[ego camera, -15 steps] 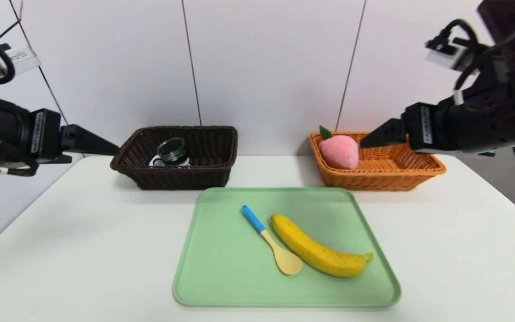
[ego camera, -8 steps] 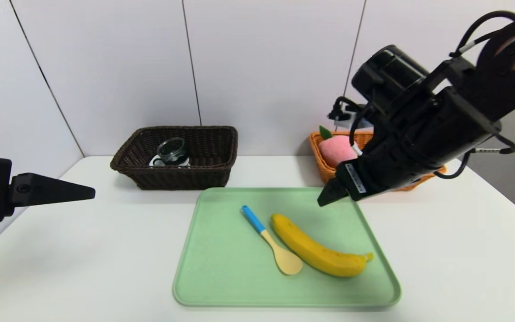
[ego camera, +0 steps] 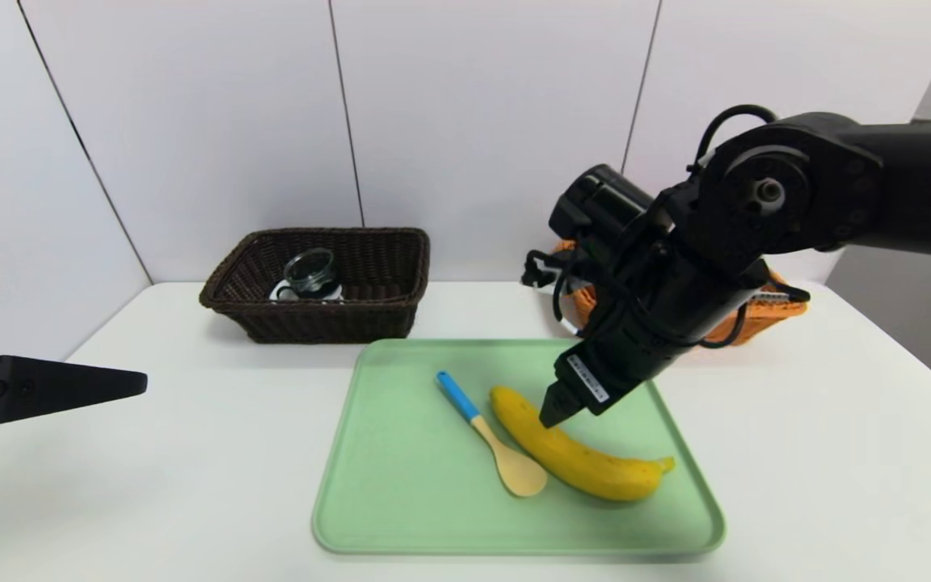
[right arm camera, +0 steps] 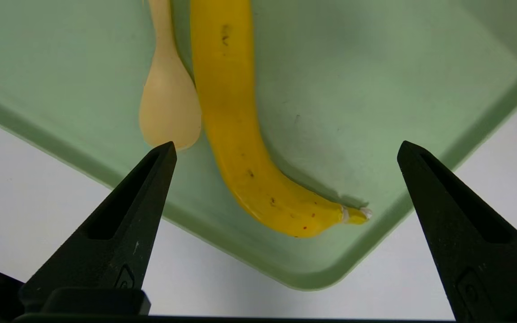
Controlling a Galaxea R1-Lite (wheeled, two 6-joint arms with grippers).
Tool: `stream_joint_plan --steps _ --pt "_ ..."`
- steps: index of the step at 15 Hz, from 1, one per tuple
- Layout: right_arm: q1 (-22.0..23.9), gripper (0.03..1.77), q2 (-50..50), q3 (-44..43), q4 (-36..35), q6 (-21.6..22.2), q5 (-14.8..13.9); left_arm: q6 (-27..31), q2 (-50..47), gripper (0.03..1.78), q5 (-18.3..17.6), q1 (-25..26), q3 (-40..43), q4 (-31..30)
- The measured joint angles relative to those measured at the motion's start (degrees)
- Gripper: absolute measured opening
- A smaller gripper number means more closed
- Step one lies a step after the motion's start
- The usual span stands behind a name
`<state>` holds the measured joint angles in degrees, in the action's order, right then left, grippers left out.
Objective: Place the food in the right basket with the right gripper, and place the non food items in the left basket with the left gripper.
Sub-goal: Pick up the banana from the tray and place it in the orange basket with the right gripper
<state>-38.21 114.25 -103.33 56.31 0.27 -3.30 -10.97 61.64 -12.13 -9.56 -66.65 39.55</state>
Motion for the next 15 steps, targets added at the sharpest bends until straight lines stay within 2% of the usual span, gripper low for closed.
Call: stream_joint_plan --steps 15 --pt "-1.65 1.7 4.41 0.33 3.34 -2.38 -2.04 0.0 -1.77 1.69 0.06 0.05 0.91 -0.02"
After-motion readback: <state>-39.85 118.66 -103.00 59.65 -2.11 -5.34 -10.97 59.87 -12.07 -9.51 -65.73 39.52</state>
